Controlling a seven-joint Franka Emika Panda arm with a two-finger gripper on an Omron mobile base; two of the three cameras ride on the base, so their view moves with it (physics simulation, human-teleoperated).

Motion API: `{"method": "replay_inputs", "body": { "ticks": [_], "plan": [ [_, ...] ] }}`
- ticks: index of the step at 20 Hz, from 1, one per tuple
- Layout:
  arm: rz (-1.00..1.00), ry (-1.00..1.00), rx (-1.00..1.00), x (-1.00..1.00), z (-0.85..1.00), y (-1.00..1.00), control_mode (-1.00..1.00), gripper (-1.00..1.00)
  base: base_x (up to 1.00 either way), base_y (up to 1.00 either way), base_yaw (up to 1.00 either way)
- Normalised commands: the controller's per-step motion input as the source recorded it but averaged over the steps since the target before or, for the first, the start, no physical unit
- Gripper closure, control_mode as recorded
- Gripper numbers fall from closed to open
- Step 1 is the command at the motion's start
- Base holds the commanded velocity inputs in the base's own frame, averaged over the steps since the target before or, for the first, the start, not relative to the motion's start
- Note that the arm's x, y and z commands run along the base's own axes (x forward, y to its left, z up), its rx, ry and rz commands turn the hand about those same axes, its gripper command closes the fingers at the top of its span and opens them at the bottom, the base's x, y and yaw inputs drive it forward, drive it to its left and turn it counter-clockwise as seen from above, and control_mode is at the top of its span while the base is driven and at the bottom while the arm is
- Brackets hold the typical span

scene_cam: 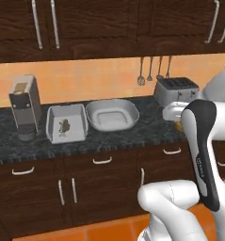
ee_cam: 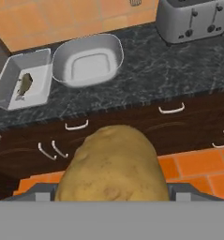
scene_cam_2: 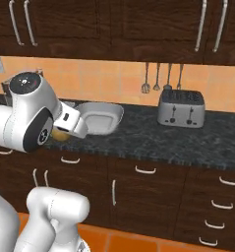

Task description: Place one potato and one fish in each tupperware on the nearby counter, to pack two identical lunches.

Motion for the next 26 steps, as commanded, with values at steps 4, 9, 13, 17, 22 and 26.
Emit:
{"method": "replay_inputs", "body": {
  "ticks": [4, 9, 13, 17, 22, 26],
  "plan": [
    [0.0, 0.0, 0.0, 0.0, 0.0, 0.0, 1.0, 1.0, 0.58, 1.0, -0.12],
    [0.0, 0.0, 0.0, 0.0, 0.0, 0.0, 1.0, 1.0, 0.41, 1.0, -0.12],
    [0.0, 0.0, 0.0, 0.0, 0.0, 0.0, 1.0, 1.0, 0.59, 0.92, -0.15],
    [-0.08, 0.04, -0.03, 0.99, -0.32, 0.14, -1.0, 1.0, 0.0, 0.0, 0.0],
    [0.0, 0.11, 0.01, 1.0, -0.46, -0.06, -1.0, 1.0, 0.0, 0.0, 0.0],
    [0.0, 0.17, 0.07, 1.0, -0.54, -0.18, -1.0, 1.0, 0.0, 0.0, 0.0]
  ]
}}
